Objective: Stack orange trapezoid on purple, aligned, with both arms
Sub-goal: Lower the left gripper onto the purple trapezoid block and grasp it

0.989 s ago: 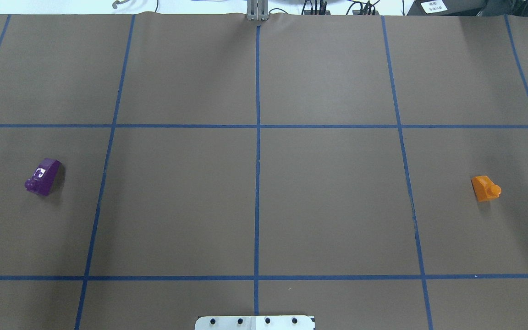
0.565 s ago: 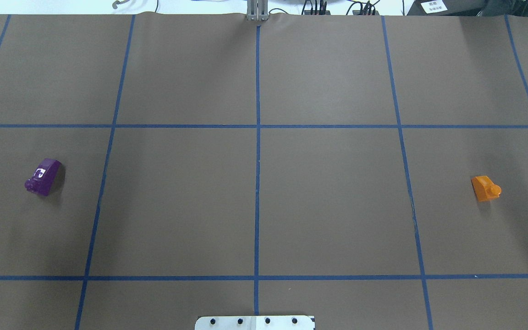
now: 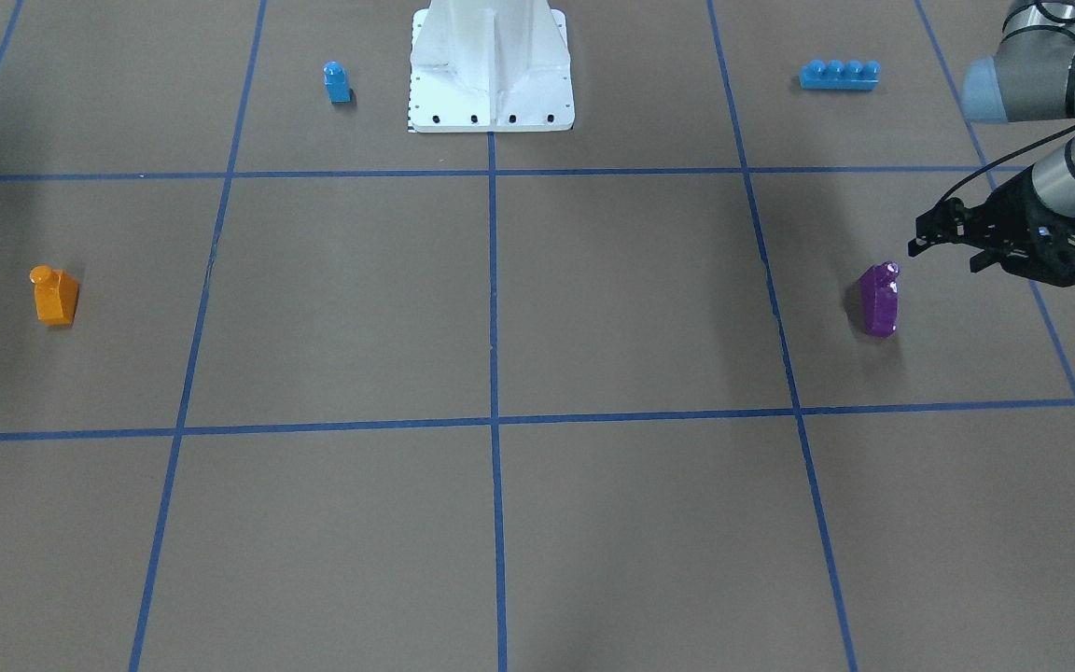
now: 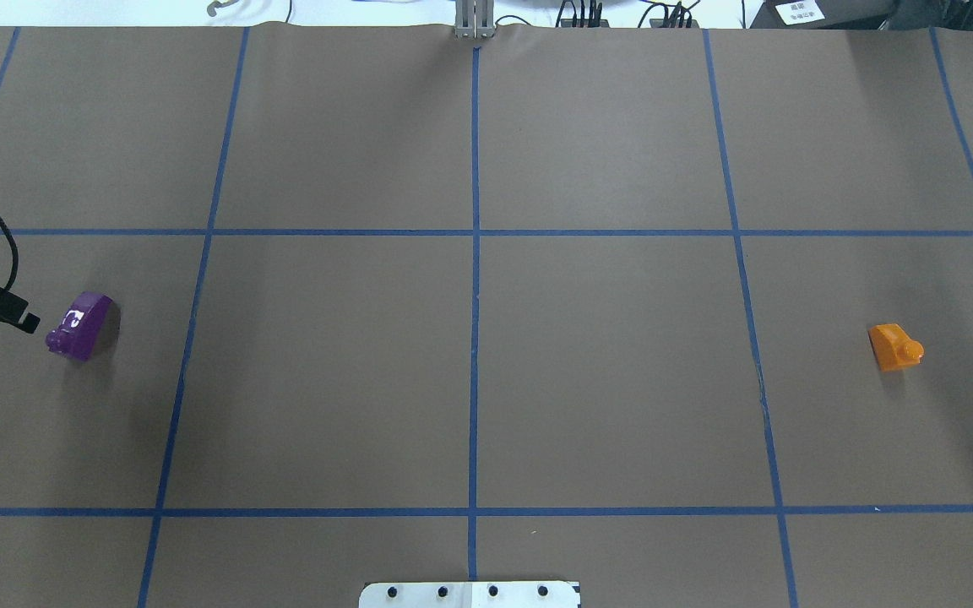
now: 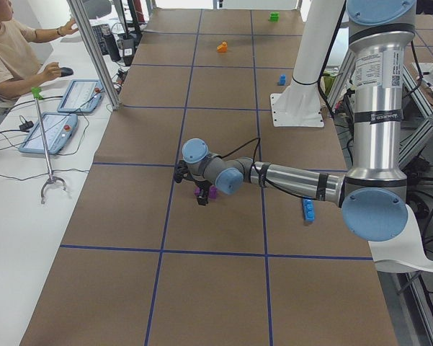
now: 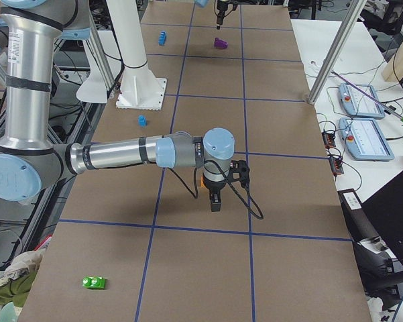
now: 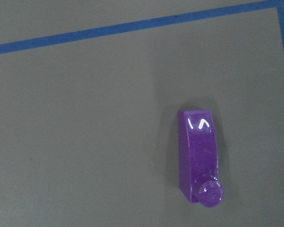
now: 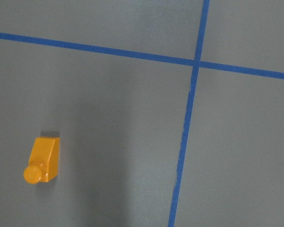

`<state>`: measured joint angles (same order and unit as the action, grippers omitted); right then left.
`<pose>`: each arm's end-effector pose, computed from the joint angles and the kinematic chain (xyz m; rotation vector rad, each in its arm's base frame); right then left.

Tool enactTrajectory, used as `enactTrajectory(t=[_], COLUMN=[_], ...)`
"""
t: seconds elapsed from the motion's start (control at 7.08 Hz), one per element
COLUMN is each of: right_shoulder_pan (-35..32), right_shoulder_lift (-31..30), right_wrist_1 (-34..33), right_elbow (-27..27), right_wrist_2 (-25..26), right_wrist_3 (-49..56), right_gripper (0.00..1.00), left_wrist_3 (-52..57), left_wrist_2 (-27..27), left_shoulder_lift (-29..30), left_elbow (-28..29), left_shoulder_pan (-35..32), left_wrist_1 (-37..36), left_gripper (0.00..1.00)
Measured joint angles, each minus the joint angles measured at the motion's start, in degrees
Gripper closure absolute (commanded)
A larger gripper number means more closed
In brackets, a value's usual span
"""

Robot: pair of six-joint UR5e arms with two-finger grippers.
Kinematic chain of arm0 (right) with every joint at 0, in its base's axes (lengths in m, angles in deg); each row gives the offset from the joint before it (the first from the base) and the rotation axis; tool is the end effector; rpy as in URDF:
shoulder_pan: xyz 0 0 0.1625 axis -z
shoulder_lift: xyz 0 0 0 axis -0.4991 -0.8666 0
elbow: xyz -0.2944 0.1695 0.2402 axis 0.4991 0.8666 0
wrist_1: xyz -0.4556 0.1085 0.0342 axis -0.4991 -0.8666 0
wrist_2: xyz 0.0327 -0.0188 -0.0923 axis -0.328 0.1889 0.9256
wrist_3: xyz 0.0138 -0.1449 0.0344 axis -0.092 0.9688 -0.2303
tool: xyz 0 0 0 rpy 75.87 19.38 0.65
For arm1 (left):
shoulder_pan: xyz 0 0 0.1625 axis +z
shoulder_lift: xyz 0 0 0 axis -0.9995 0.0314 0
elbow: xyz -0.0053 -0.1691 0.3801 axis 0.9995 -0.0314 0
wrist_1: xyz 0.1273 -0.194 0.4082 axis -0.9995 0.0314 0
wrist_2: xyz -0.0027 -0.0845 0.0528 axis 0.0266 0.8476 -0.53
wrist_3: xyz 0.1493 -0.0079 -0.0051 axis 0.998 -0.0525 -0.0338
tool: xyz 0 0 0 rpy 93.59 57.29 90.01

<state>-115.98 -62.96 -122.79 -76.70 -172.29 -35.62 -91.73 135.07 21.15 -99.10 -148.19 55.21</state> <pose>-0.0059 -0.4910 0.6013 0.0415 -0.7831 -0.1253 0.2614 -0.4990 0.5804 0.0098 0.9285 0.2459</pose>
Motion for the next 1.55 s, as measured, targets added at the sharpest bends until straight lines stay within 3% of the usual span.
enactTrajectory(t=[0.42,0.56,0.71,0.85,1.13,1.55], right_shoulder_pan=[0.03,0.04,0.04,0.05,0.01,0.00], right_shoulder_lift=[-0.02,0.05,0.09,0.12,0.13,0.47], right_wrist_1=[-0.04,-0.03,0.01,0.02,0.03,0.04], right_elbow=[0.37,0.59,0.79,0.86,0.83,0.34], right_wrist_2=[-0.29,-0.39,-0.43,-0.44,-0.45,-0.43], right_wrist_3=[0.02,0.06,0.08,0.09,0.03,0.04], right_gripper=[0.00,0.00,0.00,0.00,0.00,0.00], left_wrist_3=[-3.65,-4.19,-4.27,-4.23,-4.23,-5.10], left_wrist_2=[-3.86,-5.39,-6.05,-6.29,-6.06,-3.74], left_shoulder_lift=[1.06,1.41,2.22,3.69,5.89,6.91], left_elbow=[0.43,0.69,1.67,3.64,6.09,2.32], left_shoulder_pan=[5.01,6.66,7.50,7.97,8.64,5.44], left_wrist_1=[0.19,0.20,0.20,0.22,0.07,-2.07], left_gripper=[0.02,0.09,0.25,0.99,1.00,1.00])
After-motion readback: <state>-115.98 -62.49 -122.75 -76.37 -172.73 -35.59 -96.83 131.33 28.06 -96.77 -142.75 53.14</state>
